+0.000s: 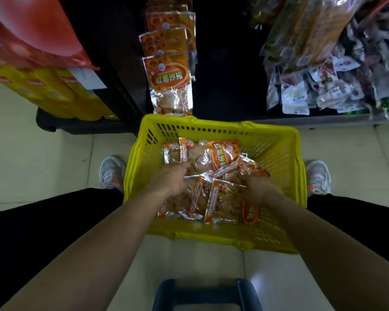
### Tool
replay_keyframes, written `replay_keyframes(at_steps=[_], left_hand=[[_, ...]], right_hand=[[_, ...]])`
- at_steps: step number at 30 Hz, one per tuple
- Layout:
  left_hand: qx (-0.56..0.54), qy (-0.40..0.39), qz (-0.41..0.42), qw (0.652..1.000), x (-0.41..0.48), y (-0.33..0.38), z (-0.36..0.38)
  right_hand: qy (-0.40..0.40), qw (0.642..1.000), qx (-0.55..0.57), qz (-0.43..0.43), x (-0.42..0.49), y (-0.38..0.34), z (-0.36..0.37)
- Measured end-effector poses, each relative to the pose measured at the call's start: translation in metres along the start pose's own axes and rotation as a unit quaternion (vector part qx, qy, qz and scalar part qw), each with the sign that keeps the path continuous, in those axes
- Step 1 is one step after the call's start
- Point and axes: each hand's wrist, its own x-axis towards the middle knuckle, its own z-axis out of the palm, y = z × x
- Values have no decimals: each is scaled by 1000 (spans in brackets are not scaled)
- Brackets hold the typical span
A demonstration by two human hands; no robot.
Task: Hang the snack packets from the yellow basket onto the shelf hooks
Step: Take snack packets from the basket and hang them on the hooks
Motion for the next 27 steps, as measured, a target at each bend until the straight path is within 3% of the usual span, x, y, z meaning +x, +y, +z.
replay_keyframes(at_steps=[6,10,15,21,27], left_hand=[[18,-43,20,999,22,-5,28],[27,3,63,998,28,-2,35],[27,-10,99,995,30,13,38],[-91,-23,42,995,25,16,33],[-80,-37,81,993,18,15,35]], right_hand=[[9,995,-97,-27,15,5,12],[1,995,-97,-35,21,6,10],[0,996,-57,-64,20,11,10],[63,996,15,-57,20,-1,24],[40,997,-37,-46,23,-11,26]])
